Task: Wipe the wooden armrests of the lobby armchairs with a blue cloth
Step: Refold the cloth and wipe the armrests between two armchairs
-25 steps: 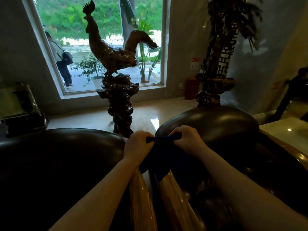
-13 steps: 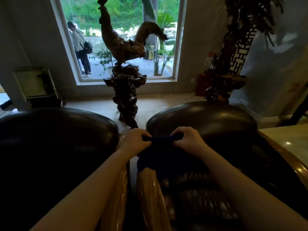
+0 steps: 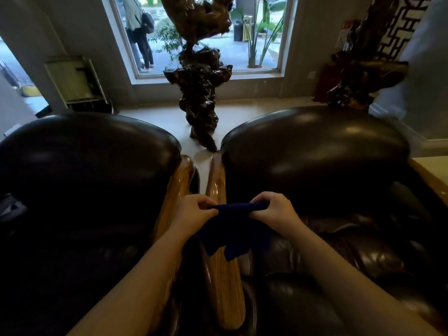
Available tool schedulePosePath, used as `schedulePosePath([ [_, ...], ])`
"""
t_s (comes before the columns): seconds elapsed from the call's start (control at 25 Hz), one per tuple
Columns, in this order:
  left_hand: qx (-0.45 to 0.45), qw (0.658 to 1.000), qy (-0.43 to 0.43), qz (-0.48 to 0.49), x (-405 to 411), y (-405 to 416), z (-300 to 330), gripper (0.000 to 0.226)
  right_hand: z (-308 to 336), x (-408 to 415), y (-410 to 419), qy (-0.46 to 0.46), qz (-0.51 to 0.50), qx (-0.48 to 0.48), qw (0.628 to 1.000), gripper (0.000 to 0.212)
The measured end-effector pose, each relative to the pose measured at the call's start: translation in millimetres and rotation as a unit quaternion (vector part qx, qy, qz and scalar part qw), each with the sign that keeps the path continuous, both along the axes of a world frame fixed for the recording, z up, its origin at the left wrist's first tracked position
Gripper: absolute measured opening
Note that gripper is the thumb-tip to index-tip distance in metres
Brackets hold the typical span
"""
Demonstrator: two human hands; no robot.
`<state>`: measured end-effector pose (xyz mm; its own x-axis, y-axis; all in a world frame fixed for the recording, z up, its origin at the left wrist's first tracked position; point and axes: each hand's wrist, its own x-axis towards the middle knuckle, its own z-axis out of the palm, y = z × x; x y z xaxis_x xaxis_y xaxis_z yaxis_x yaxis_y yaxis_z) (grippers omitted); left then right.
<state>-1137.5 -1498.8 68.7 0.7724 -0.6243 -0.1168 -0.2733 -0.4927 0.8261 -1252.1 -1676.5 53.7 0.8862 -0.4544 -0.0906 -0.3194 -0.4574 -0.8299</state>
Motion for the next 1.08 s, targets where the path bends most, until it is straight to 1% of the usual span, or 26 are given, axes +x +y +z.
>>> schedulePosePath([
  [0.16,0.019,0.999,0.04,0.012,-12.9,14.3,-67.7,0.016,-71.8,-6.9,22.2,0.017,-0.028,0.045,0.998,0.027],
  [0.32,0.06,0.995,0.084,0.006,-15.2,29.4,-151.7,0.016,-157.6,-12.4,41.4,0.089,-0.054,0.104,0.989,0.027],
  [0.4,0.085,0.992,0.089,0.003,-12.4,32.6,-189.2,0.017,-195.1,-13.3,47.5,0.124,-0.062,0.128,0.982,0.025],
  [0.48,0.096,0.991,0.089,-0.01,-7.0,31.4,-223.9,0.02,-227.3,-8.6,48.7,0.139,-0.068,0.145,0.977,0.025],
  [0.6,0.096,0.993,0.064,-0.015,19.0,17.0,-263.8,0.027,-264.0,16.3,38.5,0.12,-0.093,0.154,0.976,0.025],
  [0.72,0.086,0.995,0.045,-0.008,58.8,-6.5,-287.3,0.02,-282.2,55.9,20.4,0.064,-0.107,0.129,0.984,0.023],
  [0.8,0.078,0.997,0.019,0.006,78.7,-22.2,-300.9,0.022,-292.8,80.7,7.9,0.033,-0.131,0.115,0.984,0.027],
  [0.88,0.045,0.995,-0.062,0.063,82.7,-29.5,-317.6,0.034,-308.1,91.2,5.0,0.007,-0.171,0.071,0.983,0.034],
  [0.92,0.028,0.988,-0.113,0.103,77.9,-30.2,-326.5,0.043,-317.7,89.1,8.1,-0.007,-0.199,0.016,0.98,0.037],
  [0.96,0.024,0.978,-0.161,0.13,69.3,-29.6,-336.1,0.051,-328.8,83.0,14.2,-0.018,-0.216,-0.059,0.974,0.04],
  [1.0,0.038,0.97,-0.2,0.13,57.4,-27.7,-346.6,0.056,-339.8,75.5,23.6,-0.017,-0.209,-0.137,0.968,0.044],
  [1.04,0.063,0.966,-0.227,0.103,43.9,-25.5,-356.4,0.057,-348.9,68.5,34.6,-0.005,-0.175,-0.201,0.964,0.048],
  [1.08,0.094,0.964,-0.24,0.061,31.2,-23.6,-368.1,0.057,-358.6,63.6,44.6,0.01,-0.126,-0.239,0.963,0.052],
])
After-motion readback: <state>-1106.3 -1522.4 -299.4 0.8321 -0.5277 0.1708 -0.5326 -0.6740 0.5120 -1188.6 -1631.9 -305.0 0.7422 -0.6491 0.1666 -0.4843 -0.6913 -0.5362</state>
